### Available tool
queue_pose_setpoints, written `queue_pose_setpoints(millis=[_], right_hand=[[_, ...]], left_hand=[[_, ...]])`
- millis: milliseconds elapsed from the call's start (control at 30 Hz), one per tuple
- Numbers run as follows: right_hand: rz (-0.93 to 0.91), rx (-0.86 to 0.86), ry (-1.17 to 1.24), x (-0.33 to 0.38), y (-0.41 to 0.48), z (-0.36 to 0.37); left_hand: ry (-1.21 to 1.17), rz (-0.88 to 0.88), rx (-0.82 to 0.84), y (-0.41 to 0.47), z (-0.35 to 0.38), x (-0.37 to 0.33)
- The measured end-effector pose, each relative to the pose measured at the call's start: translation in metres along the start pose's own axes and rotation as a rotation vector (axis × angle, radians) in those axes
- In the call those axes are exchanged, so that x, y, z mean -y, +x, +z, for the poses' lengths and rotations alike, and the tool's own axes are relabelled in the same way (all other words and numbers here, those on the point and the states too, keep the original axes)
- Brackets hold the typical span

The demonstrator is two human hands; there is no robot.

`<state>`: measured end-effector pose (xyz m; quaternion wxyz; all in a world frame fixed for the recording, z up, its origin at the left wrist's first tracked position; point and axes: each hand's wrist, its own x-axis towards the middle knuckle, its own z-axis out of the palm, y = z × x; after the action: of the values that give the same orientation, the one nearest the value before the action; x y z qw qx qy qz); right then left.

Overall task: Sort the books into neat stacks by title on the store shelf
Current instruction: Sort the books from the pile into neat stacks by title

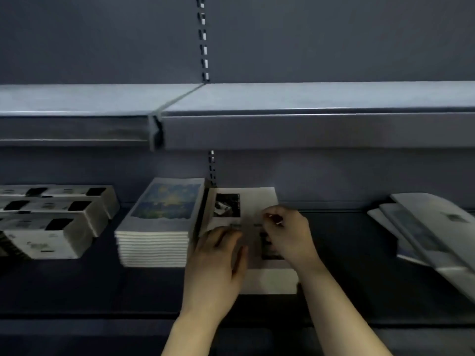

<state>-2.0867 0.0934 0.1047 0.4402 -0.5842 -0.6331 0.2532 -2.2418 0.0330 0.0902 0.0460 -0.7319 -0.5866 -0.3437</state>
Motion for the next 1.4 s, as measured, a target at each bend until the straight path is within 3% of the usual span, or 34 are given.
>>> queue_pose_setpoints(millis=[133,533,800,1033,1133,1400], right_hand=[[0.008,-0.011,-0.021,-0.029,-0.009,-0.057],[0.155,-0.275,-0.262,-0.128,-0.013,-0.208],[0.263,-0.435,-0.423,-0.203,-0.017,-0.289],[0.475,-0.436,-0.587,-0.245,-0.028,-0.334],[0.591,-0.405,-0.568,-0.252,-0.033,-0.348],[0.692,-0.372,-0.512,-0.272,-0.025,-0.370]], left_hand=[[-0.019,0.078,0.092,0.006,0.030,-0.054],[-0.114,0.166,0.353,0.014,0.120,-0.192],[-0.119,0.159,0.369,0.009,0.161,-0.245],[-0.104,0.112,0.404,0.005,0.182,-0.277],[-0.106,0.102,0.402,0.004,0.186,-0.286],[-0.124,0.127,0.412,0.008,0.196,-0.301]])
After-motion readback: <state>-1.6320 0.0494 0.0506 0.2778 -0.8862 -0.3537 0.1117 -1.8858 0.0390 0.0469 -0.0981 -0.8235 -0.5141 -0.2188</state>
